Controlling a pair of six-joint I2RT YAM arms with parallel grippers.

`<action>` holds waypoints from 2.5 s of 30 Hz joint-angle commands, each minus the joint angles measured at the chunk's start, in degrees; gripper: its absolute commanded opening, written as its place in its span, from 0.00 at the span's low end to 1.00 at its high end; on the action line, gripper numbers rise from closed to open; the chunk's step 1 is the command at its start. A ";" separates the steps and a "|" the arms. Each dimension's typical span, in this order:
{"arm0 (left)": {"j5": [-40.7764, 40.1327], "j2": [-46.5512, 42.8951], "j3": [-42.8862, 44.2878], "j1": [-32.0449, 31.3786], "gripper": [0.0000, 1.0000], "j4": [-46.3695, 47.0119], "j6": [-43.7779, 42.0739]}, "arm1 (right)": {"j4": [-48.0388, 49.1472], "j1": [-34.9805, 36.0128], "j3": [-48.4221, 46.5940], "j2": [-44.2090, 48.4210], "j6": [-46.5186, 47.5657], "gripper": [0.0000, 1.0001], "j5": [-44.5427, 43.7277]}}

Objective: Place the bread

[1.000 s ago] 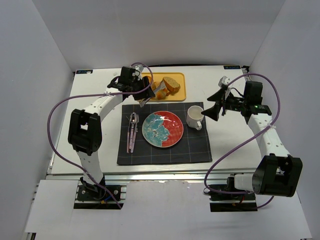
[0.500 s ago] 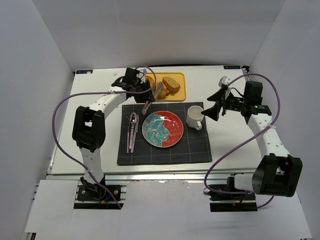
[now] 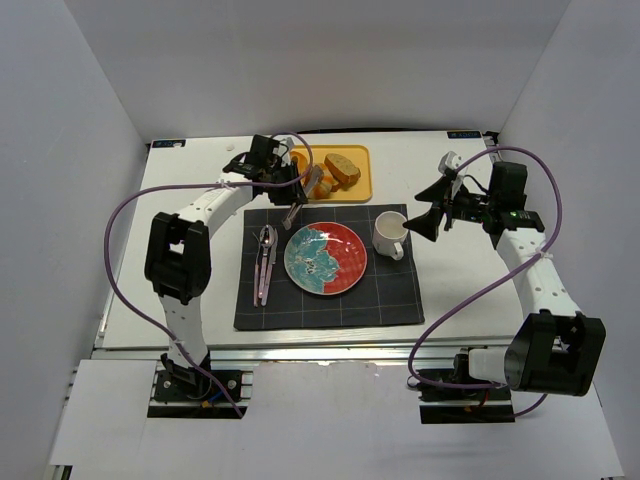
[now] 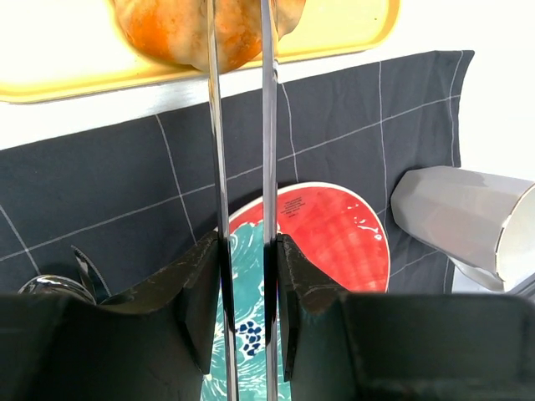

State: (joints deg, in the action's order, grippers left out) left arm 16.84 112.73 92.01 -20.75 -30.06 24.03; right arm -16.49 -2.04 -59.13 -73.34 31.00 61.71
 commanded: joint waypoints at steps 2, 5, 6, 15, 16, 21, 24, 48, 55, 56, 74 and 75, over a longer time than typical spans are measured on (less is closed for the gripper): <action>-1.90 -5.41 3.00 0.27 0.21 1.32 -1.18 | 1.11 -0.42 0.16 1.80 -0.42 0.89 1.57; -2.95 -8.48 2.57 0.45 0.20 3.07 -2.41 | 0.85 -0.42 0.07 1.80 -0.33 0.89 1.57; -3.13 -9.45 1.69 0.45 0.19 3.60 -2.85 | 0.85 -0.42 -0.02 1.80 -0.24 0.89 1.57; -0.23 -22.89 -11.04 0.45 0.14 8.44 -2.85 | 0.49 -0.51 -0.54 1.62 0.28 0.89 1.66; 0.21 -24.30 -14.63 0.45 0.13 8.88 -2.68 | 0.41 -0.51 -0.63 1.54 0.28 0.89 1.57; 3.90 -33.00 -23.88 -0.42 0.12 8.54 -1.80 | 0.23 -0.51 -1.42 0.92 0.55 0.90 1.57; 4.78 -35.81 -28.10 -2.96 0.12 6.69 -1.97 | -0.56 -0.51 -2.12 0.57 1.16 0.89 1.22; 0.74 -39.25 -35.50 -13.08 0.59 5.46 -1.18 | -5.39 -0.59 -3.53 0.57 3.54 0.89 -0.01; -5.14 -39.87 -29.61 -12.82 0.53 2.65 -1.79 | -5.48 -0.51 -3.36 0.30 3.71 0.90 0.34; -6.11 -39.60 -28.13 -12.04 0.50 2.29 -1.71 | -5.39 -0.51 -3.36 0.22 3.63 0.89 0.42; -15.43 -5.88 3.06 5.10 0.47 4.32 -1.09 | -4.34 -0.51 -2.83 0.22 4.33 0.89 1.30; -15.61 -1.50 5.44 5.37 0.48 2.92 -1.44 | -4.25 -0.51 -2.74 0.13 4.33 0.89 1.30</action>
State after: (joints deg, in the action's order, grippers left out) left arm 2.96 106.78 90.21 -16.05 -25.56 23.97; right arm -21.28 -2.24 -60.34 -73.38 34.74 61.54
